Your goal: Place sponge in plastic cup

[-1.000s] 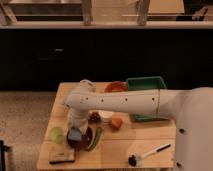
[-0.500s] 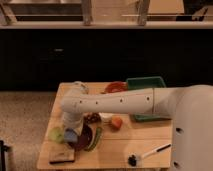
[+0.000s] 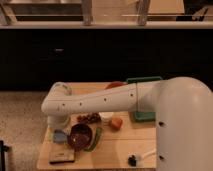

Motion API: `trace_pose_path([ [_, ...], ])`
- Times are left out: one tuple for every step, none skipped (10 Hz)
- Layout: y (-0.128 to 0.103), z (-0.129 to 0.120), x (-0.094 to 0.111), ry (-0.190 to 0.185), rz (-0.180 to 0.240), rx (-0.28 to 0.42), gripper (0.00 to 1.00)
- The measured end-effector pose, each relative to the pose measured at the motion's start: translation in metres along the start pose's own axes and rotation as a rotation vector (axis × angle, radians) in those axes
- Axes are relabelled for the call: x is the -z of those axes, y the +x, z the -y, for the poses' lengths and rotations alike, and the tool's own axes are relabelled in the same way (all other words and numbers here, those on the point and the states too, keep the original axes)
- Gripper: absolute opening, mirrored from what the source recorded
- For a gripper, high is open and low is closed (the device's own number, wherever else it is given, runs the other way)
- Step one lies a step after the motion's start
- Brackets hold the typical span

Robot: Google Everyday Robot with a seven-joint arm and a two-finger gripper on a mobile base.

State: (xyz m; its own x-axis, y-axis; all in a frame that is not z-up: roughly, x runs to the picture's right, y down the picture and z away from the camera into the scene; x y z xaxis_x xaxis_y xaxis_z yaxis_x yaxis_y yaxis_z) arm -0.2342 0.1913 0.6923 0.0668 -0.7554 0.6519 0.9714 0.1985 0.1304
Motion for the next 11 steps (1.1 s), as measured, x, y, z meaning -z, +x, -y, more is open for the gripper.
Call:
trace_pose_path([
  [-0.003, 0.011, -0.002, -0.008, 0.0, 0.038, 0.03],
  [-0.005, 0.016, -0.004, -0.012, 0.002, 0.064, 0.03],
  [-0.006, 0.018, -0.006, -0.021, 0.007, 0.092, 0.03],
  [-0.007, 0.021, -0.007, -0.024, 0.013, 0.116, 0.03],
  [-0.007, 0.022, -0.01, -0.032, 0.02, 0.135, 0.03],
  [-0.009, 0.026, -0.013, -0.036, 0.025, 0.151, 0.03],
  [-0.008, 0.027, -0.017, -0.037, 0.033, 0.158, 0.03],
  [-0.006, 0.028, -0.021, -0.037, 0.041, 0.16, 0.03],
  [-0.003, 0.029, -0.023, -0.036, 0.042, 0.159, 0.03],
  [-0.002, 0.031, -0.026, -0.039, 0.042, 0.16, 0.03],
  [-0.001, 0.034, -0.03, -0.046, 0.04, 0.162, 0.03],
])
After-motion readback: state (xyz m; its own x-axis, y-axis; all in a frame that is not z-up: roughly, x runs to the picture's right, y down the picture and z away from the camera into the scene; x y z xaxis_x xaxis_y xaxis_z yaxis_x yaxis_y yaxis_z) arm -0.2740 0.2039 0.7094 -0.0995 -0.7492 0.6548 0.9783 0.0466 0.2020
